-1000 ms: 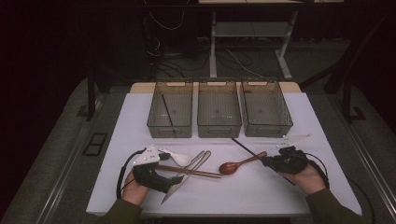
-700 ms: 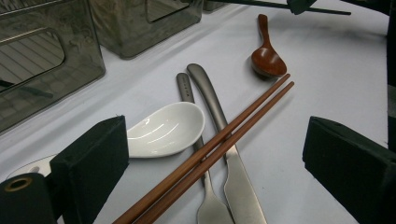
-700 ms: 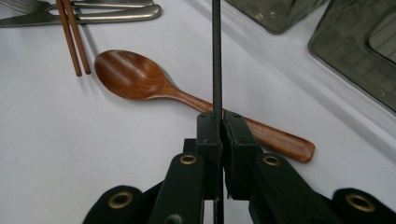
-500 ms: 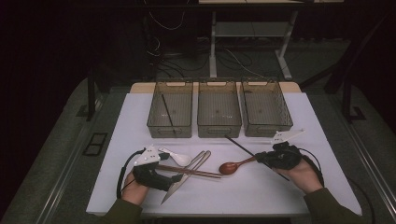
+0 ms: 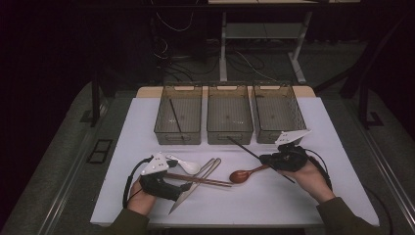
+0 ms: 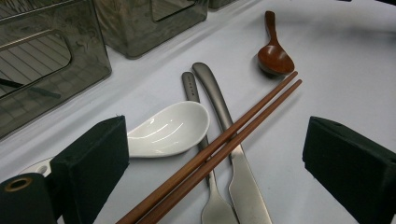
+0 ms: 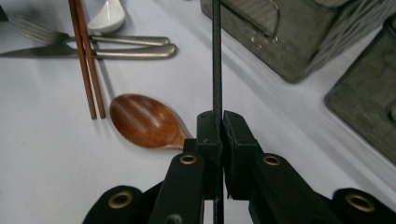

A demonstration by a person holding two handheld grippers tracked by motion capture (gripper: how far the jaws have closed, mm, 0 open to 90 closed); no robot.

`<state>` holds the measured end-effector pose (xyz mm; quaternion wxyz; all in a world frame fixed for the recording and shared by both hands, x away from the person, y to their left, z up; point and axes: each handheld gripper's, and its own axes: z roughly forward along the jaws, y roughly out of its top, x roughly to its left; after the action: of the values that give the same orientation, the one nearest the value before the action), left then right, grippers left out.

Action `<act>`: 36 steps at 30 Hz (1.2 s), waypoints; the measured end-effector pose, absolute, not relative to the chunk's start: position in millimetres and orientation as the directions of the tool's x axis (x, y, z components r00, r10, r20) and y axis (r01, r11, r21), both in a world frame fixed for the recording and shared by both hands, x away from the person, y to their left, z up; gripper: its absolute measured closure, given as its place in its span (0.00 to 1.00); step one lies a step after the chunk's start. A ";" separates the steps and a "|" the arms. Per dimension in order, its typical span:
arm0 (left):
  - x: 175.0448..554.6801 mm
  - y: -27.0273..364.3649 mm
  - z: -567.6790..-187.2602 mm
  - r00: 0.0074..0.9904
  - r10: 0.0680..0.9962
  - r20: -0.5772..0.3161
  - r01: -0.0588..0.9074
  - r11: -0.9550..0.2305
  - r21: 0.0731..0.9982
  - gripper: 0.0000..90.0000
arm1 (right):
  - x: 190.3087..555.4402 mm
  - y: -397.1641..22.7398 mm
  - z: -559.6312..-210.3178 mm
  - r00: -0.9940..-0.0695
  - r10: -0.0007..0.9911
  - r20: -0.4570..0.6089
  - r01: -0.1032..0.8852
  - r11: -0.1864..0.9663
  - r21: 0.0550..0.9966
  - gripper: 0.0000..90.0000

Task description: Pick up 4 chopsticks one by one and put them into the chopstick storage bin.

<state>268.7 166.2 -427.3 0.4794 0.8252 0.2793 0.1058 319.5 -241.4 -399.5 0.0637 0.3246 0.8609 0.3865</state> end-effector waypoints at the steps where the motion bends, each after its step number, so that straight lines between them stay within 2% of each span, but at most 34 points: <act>1: 268.7 166.3 -427.3 0.822 0.562 -0.093 0.359 -0.384 0.851 0.07 | 320.7 -240.0 -398.0 -0.784 0.604 0.141 0.507 0.492 0.708 0.95; 20: 268.6 166.6 -427.5 0.824 0.559 -0.092 0.358 -0.386 0.850 0.06 | 340.6 -208.8 -382.2 -0.807 0.574 0.136 0.468 0.482 0.741 0.95; 36: 269.0 168.3 -427.8 0.821 0.563 -0.093 0.359 -0.381 0.852 0.07 | 373.0 -176.5 -368.2 -0.800 0.584 0.137 0.470 0.468 0.748 0.95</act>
<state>269.0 168.3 -427.8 0.4808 0.8242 0.2796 0.1065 373.0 -176.5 -368.2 0.0691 0.3085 0.8540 0.4133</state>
